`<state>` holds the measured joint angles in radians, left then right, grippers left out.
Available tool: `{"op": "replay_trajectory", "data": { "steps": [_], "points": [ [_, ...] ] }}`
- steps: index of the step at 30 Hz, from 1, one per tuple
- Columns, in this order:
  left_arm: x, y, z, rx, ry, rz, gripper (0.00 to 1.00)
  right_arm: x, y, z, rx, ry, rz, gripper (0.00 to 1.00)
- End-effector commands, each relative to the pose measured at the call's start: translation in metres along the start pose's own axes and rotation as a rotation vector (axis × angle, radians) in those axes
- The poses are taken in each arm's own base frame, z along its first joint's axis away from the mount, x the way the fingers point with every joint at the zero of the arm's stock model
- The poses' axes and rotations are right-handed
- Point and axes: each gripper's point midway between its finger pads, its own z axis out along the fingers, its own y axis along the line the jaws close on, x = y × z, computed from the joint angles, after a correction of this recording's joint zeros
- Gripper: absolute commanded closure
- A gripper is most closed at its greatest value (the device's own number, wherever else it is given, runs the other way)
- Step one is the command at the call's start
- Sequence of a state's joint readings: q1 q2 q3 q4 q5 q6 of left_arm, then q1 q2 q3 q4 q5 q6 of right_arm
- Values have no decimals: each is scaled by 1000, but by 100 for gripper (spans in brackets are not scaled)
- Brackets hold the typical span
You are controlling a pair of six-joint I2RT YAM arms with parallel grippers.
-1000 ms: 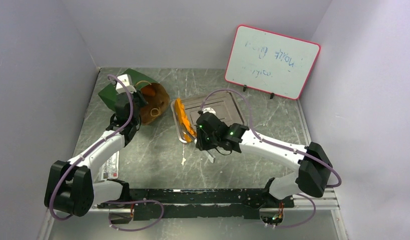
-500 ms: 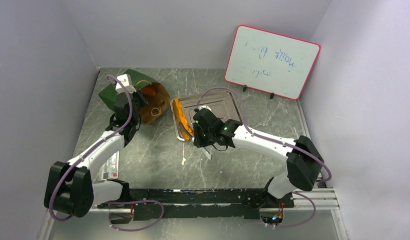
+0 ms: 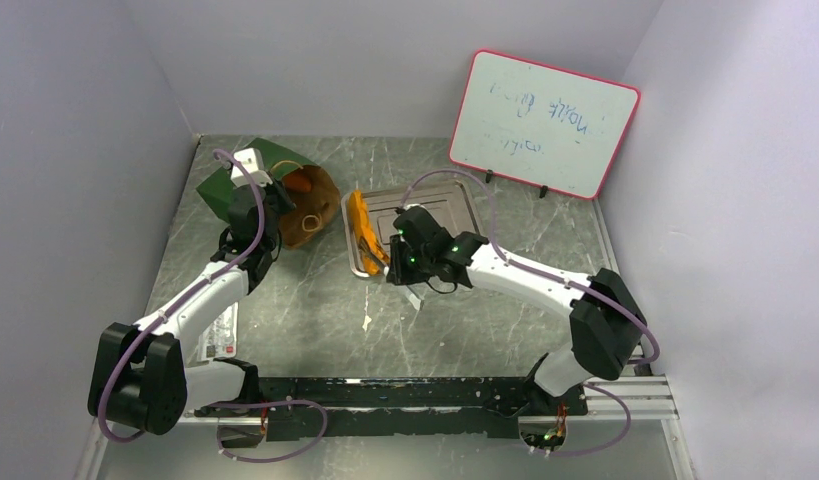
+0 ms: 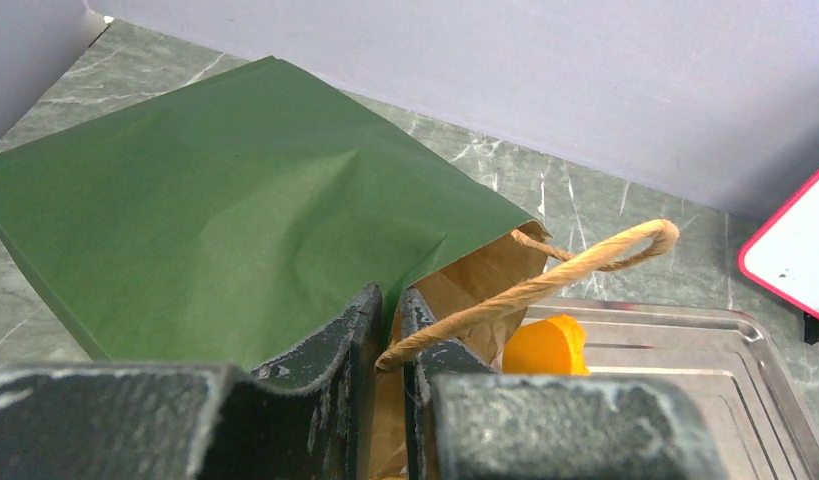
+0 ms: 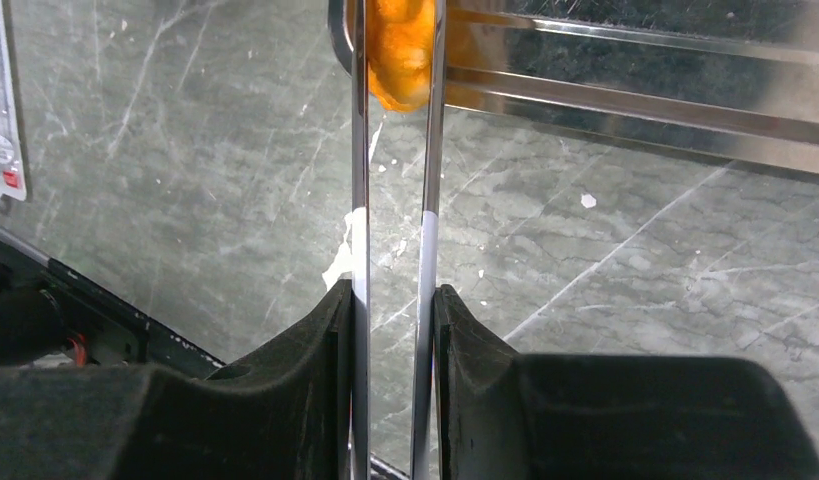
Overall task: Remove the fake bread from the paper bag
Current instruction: Place the fake bread in the container.
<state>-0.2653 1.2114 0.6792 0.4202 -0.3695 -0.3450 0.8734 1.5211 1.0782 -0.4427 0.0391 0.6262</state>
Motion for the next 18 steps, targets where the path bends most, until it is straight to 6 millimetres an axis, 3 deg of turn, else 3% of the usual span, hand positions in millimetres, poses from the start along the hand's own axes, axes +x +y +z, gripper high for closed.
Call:
{"op": "replay_trajectory", "data": {
  "steps": [1, 12, 18],
  "points": [
    [-21, -8, 0, 36, -54, -37, 93, -22, 14, -3, -65, -60, 36, 91],
    [-20, -9, 1, 38, -53, -36, 93, -26, 14, 7, -73, -60, 64, 91],
    [-19, -10, 3, 39, -49, -35, 93, -22, 12, 18, -58, -39, 63, 78]
  ]
}}
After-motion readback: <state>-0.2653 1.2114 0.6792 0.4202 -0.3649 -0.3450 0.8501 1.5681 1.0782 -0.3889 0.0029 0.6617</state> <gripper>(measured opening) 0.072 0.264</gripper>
